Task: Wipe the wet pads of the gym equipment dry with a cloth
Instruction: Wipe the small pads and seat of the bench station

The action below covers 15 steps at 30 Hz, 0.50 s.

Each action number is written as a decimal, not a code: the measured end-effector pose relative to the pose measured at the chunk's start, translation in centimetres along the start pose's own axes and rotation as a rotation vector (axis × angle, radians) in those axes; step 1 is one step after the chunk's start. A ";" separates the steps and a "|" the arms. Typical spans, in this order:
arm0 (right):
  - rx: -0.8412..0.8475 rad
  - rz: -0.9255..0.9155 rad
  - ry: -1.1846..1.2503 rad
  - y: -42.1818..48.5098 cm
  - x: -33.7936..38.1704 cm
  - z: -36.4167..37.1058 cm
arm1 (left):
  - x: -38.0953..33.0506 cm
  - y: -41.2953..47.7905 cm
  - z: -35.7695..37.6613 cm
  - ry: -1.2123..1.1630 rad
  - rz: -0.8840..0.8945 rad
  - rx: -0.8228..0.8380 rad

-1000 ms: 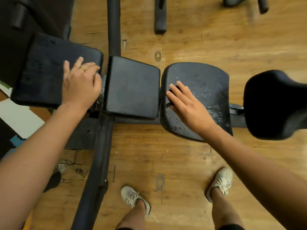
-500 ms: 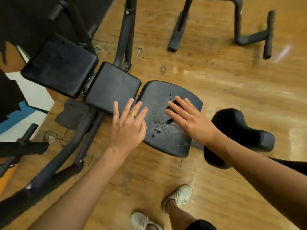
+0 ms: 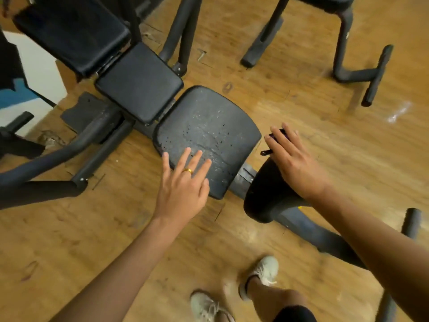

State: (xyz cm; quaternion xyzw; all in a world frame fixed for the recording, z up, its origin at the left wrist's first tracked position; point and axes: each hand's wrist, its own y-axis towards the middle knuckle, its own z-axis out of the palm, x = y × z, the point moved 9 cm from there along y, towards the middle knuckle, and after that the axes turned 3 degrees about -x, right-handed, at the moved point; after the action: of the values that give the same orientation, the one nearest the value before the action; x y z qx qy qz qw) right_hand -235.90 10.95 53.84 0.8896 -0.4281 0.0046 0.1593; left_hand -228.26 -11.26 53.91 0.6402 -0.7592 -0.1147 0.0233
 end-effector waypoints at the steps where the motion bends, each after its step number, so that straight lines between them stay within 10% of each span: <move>1: 0.012 0.007 0.011 -0.3 -0.9 0.2 | -0.6 -0.7 0.3 -0.010 -0.021 -0.003; 15: 0.140 -0.303 0.137 1.7 -10.3 1.2 | -8.7 -0.5 4.9 0.096 -0.493 0.119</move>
State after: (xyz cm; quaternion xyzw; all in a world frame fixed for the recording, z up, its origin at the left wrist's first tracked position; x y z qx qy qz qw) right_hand -243.84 17.42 51.73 0.9504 -0.2759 0.0712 0.1246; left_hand -227.17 -2.13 49.98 0.8109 -0.5837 -0.0414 -0.0072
